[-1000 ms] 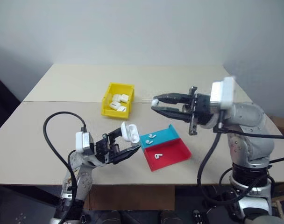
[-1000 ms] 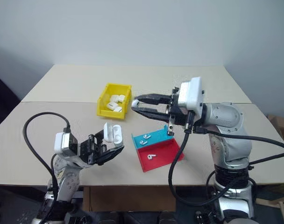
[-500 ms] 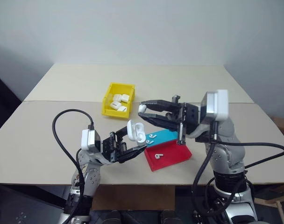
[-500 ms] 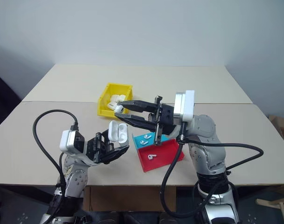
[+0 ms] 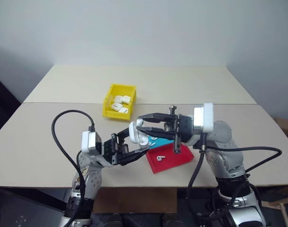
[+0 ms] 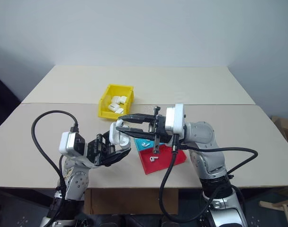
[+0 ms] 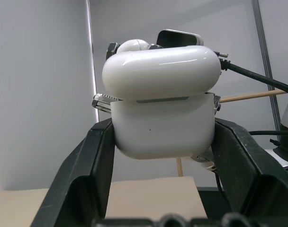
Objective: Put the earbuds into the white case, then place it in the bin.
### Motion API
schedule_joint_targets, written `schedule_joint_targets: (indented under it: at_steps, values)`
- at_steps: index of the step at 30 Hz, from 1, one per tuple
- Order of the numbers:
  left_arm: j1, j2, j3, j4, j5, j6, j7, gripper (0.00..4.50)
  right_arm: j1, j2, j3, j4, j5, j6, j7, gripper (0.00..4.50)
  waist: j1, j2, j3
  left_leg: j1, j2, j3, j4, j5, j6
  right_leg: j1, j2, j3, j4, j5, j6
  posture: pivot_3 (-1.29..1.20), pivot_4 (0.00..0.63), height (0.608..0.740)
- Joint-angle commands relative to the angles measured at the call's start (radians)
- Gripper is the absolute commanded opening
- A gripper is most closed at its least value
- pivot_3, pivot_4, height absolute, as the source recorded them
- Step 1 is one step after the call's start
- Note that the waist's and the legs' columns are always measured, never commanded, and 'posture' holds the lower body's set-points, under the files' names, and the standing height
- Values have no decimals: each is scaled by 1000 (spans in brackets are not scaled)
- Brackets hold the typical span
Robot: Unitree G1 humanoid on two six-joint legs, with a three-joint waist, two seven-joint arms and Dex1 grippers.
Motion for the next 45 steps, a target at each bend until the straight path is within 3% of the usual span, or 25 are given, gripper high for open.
schedule_joint_targets:
  at_steps: [1, 30, 37, 45]
  values:
    - [-9, -1, 1, -39, -5, -3, 1, 2770, 11, -13, 7, -11, -1, -22, 6, 1161, 0, 0, 0, 0, 0, 0, 0, 0, 0, 0, 0, 0, 0, 0, 0, 0, 150, 740]
    - [-32, -26, 9, 21, 32, -38, -41, 2770, 2, -87, 67, 18, -30, -53, 54, 1161, 0, 0, 0, 0, 0, 0, 0, 0, 0, 0, 0, 0, 0, 0, 0, 0, 150, 740]
    - [-28, -32, 7, 19, 38, -43, -39, 2770, -3, -95, 72, 27, -51, -75, 57, 2981, 1, 0, 0, 0, 0, 0, 0, 0, 0, 0, 0, 0, 0, 0, 0, 0, 150, 740]
    - [-28, -12, 29, 38, 57, -55, -48, 2770, -24, -145, 27, 7, 5, -15, 68, 2981, 1, 0, 0, 0, 0, 0, 0, 0, 0, 0, 0, 0, 0, 0, 0, 0, 150, 740]
